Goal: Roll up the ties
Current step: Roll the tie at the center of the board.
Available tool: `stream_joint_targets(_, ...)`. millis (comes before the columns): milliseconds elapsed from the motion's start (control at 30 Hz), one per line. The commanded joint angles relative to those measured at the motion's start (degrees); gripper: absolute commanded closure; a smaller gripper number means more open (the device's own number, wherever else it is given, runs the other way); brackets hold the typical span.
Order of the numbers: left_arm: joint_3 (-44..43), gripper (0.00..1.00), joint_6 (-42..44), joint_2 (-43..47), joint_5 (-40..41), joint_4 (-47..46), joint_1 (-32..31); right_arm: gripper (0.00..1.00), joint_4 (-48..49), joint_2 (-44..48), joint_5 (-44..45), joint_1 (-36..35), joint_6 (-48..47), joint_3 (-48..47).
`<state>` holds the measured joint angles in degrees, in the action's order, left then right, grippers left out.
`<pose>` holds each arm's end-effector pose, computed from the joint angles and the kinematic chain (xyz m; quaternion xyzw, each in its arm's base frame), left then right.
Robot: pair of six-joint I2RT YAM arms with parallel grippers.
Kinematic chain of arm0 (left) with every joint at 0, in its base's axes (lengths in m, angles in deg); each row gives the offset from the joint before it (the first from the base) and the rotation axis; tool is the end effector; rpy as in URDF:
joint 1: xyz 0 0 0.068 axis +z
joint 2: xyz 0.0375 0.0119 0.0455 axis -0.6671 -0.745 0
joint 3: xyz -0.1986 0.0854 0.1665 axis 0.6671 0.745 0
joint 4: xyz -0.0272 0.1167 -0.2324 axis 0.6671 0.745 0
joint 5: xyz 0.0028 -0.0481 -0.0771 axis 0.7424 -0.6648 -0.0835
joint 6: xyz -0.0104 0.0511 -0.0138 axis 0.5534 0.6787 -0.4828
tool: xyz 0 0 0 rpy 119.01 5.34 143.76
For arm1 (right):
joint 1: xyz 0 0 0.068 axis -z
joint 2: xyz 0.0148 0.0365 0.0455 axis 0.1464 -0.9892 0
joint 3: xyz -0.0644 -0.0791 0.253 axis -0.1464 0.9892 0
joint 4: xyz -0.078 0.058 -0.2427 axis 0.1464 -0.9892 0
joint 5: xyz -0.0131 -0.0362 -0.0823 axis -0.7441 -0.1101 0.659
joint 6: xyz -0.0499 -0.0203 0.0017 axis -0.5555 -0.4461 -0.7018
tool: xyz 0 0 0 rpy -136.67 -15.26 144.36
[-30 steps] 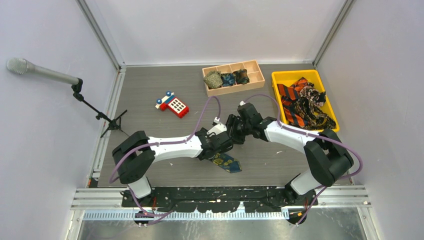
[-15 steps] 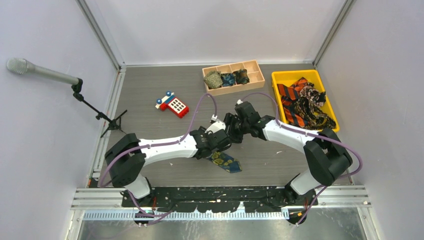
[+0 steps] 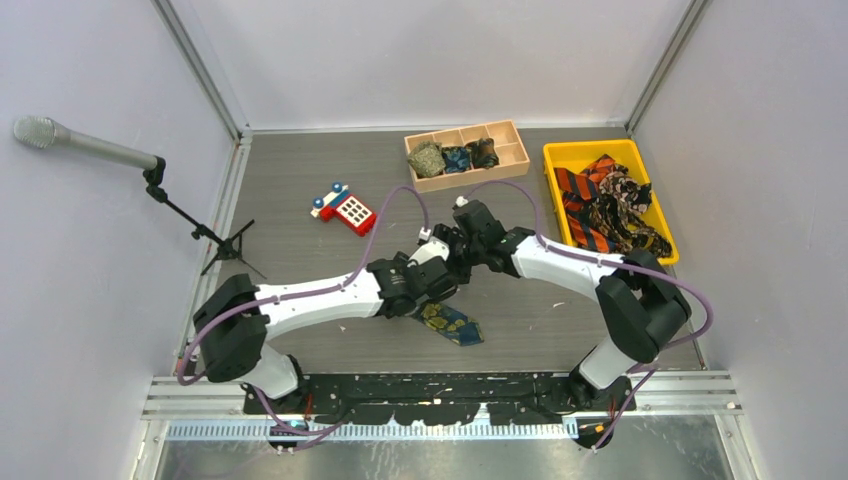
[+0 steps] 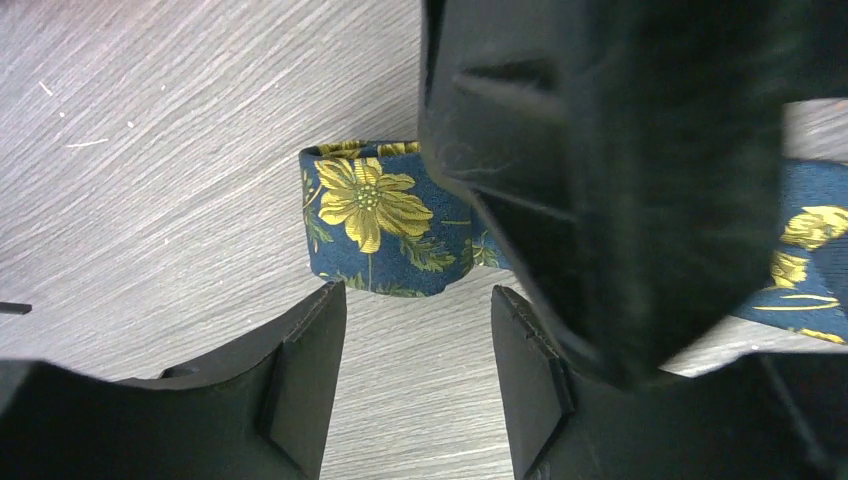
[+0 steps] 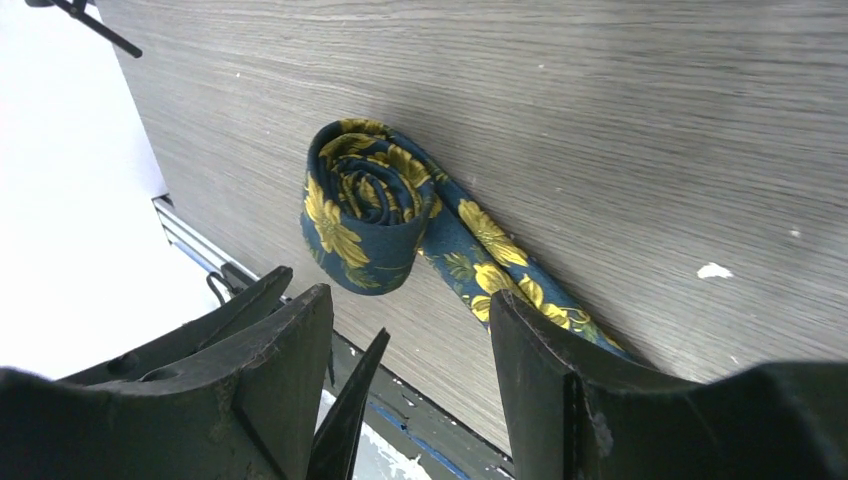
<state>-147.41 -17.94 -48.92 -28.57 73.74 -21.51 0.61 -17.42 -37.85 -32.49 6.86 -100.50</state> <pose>0.1473 -0.2513 0.2169 0.2289 0.9188 0.0691 0.3141 0.2423 0.2236 0.2004 0.0434 0.9226 0.3543 0.1459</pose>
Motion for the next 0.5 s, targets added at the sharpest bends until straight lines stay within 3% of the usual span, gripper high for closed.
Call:
stream_joint_targets(0,-0.81,0.43,-0.21,4.93,0.49,1.40,0.21,0.36,1.38,-1.71,-1.08,-1.93,-0.59,-3.71)
stream_joint_targets(200,1.28,0.41,-0.12,10.31,-0.26,2.63,3.19,0.36,1.56,-4.05,-1.34,-3.42,-0.58,-5.98)
stream_joint_targets(467,8.97,0.30,3.21,23.71,-12.16,-4.48,12.67,0.39,1.50,-6.81,-1.35,-5.22,-0.25,-8.27)
